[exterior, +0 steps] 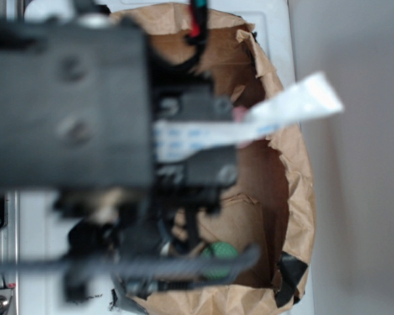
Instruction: Grab the green ball.
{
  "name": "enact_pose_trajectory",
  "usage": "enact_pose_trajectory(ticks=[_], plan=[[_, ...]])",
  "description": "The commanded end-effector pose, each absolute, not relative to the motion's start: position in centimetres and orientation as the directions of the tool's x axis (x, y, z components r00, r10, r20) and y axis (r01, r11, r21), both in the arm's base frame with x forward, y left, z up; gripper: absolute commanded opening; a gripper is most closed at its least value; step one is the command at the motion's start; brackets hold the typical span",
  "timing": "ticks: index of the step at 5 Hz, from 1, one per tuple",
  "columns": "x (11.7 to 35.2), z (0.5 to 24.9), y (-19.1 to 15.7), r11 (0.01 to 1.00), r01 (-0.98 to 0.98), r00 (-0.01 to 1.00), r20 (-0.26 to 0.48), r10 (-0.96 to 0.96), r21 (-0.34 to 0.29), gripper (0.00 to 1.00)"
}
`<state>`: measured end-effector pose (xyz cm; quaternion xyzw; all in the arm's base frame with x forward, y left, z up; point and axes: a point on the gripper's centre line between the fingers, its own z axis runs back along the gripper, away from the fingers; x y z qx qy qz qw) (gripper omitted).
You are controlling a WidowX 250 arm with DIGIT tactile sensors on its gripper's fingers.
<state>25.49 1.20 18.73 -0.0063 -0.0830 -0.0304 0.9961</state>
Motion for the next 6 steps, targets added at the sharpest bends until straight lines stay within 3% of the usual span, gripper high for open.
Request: enact_pose_trajectory(ticks=[1, 2, 3, 4, 5, 6], plan=[[26.3, 16.5, 1.5, 0.834, 0.498, 0.818, 0.189, -0.543, 0.240, 1.00], [26.5, 15.0, 0.3, 0.683, 0.636, 0.689, 0.136, -0.712, 0.358, 1.00], [27.2, 13.5, -1.3, 0.620, 0.680, 0.643, 0.088, -0.761, 0.392, 1.00], [25.3, 12.6, -3.8, 0.617, 0.725, 0.625, 0.083, -0.776, 0.306, 1.00], [27.0, 13.5, -3.4, 0.643, 0.742, 0.638, 0.095, -0.764, 0.191, 1.00], [29.2, 14.8, -1.5, 0.683, 0.721, 0.671, 0.126, -0.731, 0.120, 1.00]])
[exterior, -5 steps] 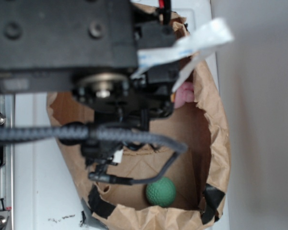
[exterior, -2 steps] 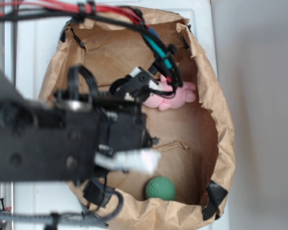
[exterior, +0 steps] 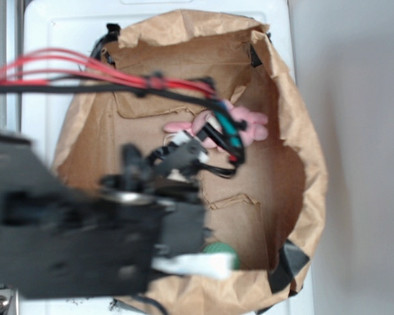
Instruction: Grab the green ball.
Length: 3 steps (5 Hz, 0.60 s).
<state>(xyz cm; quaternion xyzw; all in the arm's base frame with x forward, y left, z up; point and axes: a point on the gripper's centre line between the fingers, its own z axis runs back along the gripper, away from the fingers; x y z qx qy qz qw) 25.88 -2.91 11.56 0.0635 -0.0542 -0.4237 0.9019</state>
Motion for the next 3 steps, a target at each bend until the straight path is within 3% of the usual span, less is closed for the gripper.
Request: enact_pose_trajectory(ticks=[1, 2, 3], plan=[[31.6, 18.1, 1.3, 0.726, 0.685, 0.703, 0.206, -0.681, 0.062, 1.00], [33.2, 17.7, 2.4, 0.713, 0.691, 0.687, 0.199, -0.699, 0.118, 1.00], [33.3, 15.7, 1.9, 0.666, 0.721, 0.657, 0.117, -0.745, 0.191, 1.00]])
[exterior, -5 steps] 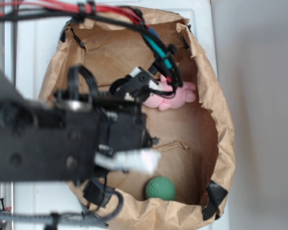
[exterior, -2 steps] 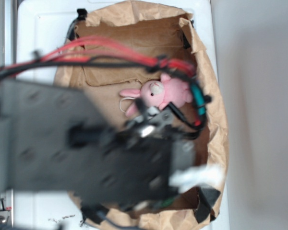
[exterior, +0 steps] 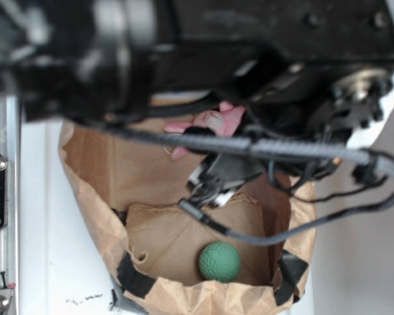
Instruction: Grab the green ball.
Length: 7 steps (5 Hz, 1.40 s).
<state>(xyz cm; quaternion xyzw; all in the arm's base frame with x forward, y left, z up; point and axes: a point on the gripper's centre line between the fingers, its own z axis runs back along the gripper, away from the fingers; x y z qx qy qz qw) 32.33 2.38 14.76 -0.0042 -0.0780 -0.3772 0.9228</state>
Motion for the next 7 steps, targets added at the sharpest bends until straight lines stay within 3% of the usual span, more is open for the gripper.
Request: enact_pose_trajectory(ticks=[1, 3, 5, 6, 7], plan=[[33.3, 15.7, 1.9, 0.666, 0.721, 0.657, 0.117, -0.745, 0.191, 1.00], [33.3, 15.7, 1.9, 0.666, 0.721, 0.657, 0.117, -0.745, 0.191, 1.00], [28.7, 17.4, 1.1, 0.488, 0.859, 0.462, 0.178, -0.869, 0.151, 1.00], [26.9, 18.5, 0.6, 0.408, 0.898, 0.373, 0.209, -0.904, 0.164, 1.00], [27.6, 17.1, 0.4, 0.360, 0.909, 0.330, 0.164, -0.929, 0.208, 1.00]])
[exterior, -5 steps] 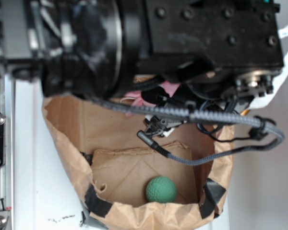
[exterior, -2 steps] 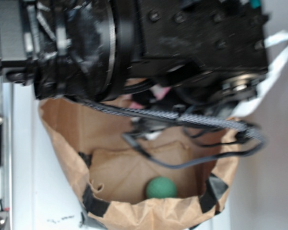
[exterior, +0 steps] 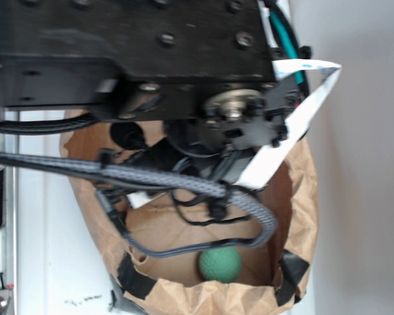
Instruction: Grab the green ball.
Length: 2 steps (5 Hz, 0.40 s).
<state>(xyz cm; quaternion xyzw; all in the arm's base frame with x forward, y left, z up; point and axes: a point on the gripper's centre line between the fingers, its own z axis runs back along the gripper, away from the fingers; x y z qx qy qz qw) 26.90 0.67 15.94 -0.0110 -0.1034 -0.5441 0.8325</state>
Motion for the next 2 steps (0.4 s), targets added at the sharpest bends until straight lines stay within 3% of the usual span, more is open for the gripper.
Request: enact_pose_trajectory(ticks=[1, 2], plan=[[29.0, 15.2, 0.6, 0.363, 0.910, 0.345, 0.118, -0.931, 0.202, 1.00], [30.1, 14.4, 1.0, 0.366, 0.909, 0.353, 0.097, -0.930, 0.198, 1.00]])
